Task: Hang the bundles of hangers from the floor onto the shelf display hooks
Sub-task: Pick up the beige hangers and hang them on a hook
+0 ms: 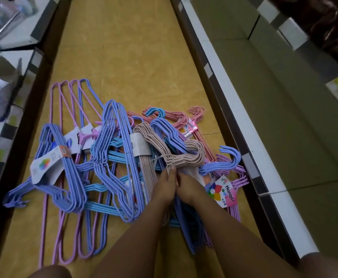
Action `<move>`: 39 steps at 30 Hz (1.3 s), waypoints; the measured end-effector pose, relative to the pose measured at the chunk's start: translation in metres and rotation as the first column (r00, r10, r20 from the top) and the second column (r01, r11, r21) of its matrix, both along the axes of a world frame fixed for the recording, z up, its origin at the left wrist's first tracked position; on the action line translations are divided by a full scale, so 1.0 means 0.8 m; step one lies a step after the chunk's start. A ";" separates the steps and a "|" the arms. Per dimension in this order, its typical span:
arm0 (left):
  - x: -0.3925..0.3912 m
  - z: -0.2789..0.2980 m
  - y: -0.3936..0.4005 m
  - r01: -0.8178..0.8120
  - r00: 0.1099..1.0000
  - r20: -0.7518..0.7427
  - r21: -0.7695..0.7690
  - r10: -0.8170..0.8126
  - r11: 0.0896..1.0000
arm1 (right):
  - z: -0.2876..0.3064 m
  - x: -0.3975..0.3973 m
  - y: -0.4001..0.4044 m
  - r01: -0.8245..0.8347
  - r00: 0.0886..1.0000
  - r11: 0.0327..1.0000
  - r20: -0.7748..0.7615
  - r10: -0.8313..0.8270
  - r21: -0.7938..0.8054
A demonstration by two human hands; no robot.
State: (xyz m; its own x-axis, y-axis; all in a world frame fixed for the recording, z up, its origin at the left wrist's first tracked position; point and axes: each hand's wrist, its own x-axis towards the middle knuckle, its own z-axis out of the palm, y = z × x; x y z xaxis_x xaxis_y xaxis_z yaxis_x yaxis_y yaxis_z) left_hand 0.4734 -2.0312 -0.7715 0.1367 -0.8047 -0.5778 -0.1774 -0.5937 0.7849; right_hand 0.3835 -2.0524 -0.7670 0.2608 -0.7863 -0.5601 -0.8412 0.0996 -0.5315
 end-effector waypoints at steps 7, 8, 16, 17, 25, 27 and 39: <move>-0.014 0.033 -0.016 -0.143 0.967 -0.192 0.136 0.168 0.980 | 0.009 -0.005 -0.004 0.091 0.996 0.984 -0.003 -0.091 0.156; -0.018 0.040 -0.017 -0.147 0.965 -0.196 0.131 0.172 0.980 | 0.010 -0.006 -0.005 0.147 0.989 0.977 -0.025 -0.145 0.156; -0.021 0.078 -0.028 -0.108 0.994 0.007 -0.026 0.108 0.994 | 0.025 -0.003 -0.038 0.614 0.775 0.754 0.000 -0.632 0.233; -0.018 0.082 -0.029 -0.054 0.980 0.188 -0.092 0.070 0.994 | 0.027 0.000 -0.039 0.621 0.770 0.750 0.004 -0.638 0.228; 0.041 0.095 -0.053 0.007 0.716 0.696 -0.086 0.056 0.996 | 0.070 -0.014 -0.029 0.454 0.888 0.886 -0.036 -0.459 -0.091; 0.050 0.099 -0.054 0.044 0.728 0.685 -0.050 0.002 0.998 | 0.086 -0.021 -0.032 0.353 0.922 0.915 -0.094 -0.376 -0.196; 0.056 0.232 -0.048 0.396 0.644 0.583 0.301 -0.496 0.868 | 0.255 -0.059 -0.026 0.095 0.929 0.984 -0.342 -0.141 -0.148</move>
State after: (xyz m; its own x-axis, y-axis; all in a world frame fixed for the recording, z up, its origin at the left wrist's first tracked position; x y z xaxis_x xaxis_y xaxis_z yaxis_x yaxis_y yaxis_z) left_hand 0.5181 -2.0694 -0.5863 0.1480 -0.7871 -0.5988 -0.8631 -0.3984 0.3103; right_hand 0.3365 -2.0732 -0.5628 -0.0330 -0.8696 -0.4927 -0.9621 0.1611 -0.2199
